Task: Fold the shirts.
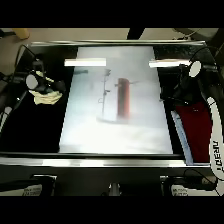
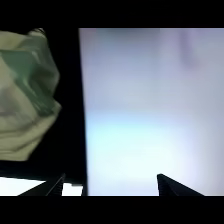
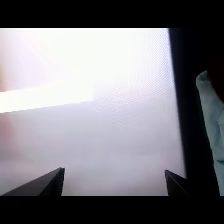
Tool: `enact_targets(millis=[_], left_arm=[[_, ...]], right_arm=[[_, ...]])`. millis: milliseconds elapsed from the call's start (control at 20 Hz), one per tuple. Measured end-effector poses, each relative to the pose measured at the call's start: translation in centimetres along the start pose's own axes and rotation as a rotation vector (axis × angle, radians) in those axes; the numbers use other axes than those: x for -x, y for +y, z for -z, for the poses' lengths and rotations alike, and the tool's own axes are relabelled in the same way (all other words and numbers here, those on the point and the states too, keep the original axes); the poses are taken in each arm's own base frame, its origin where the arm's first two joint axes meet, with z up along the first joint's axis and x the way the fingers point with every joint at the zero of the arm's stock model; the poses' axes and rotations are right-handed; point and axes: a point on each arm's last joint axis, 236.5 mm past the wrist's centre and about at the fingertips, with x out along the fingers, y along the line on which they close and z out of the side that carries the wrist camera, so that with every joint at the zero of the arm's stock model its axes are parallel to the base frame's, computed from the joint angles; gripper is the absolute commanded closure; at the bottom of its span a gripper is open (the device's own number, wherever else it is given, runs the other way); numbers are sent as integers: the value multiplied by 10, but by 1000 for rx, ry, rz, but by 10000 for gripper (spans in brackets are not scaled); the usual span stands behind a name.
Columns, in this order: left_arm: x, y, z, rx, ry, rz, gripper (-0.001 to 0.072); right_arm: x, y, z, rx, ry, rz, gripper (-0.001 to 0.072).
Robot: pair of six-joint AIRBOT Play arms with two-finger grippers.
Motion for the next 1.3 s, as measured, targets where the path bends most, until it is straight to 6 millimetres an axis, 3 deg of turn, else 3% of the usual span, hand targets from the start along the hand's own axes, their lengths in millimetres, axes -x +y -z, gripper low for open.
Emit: enact_targets(millis=[150, 250, 400, 550, 600, 650, 700, 850, 950, 1050, 1200, 1300], left_arm=[[-19, 78, -33, 161, 37, -115, -13], [-37, 127, -32, 306, 94, -163, -13], [-70, 157, -18, 468, 170, -132, -13], [-104, 159, -10, 538, 197, -91, -7], [-114, 158, -9, 544, 198, -81, 186], [-122, 156, -11, 548, 189, -72, 564], [-128, 154, -13, 548, 177, -64, 676], [-130, 141, -24, 514, 144, -27, 677], [-105, 121, -52, 436, 64, 22, 677], [-51, 84, -94, 318, -71, 91, 677], [83, 7, -153, 138, -351, 218, 677], [189, -46, -166, 30, -535, 311, 677]], right_arm=[[0, 2, -4, 8, -18, -8, 39], [0, 5, -7, 18, -28, -22, 39], [0, 8, -10, 33, -41, -35, 39], [1, 11, -14, 44, -62, -45, 41], [1, 11, -15, 48, -65, -47, 41], [1, 12, -15, 49, -65, -47, 41], [1, 12, -15, 49, -63, -49, 41], [2, 12, -11, 62, -54, -49, 42], [9, 13, -13, 84, -77, -54, 42], [28, 17, -22, 111, -154, -64, 42], [86, 22, -40, 151, -348, -77, 42], [143, 23, -45, 171, -503, -76, 42]])
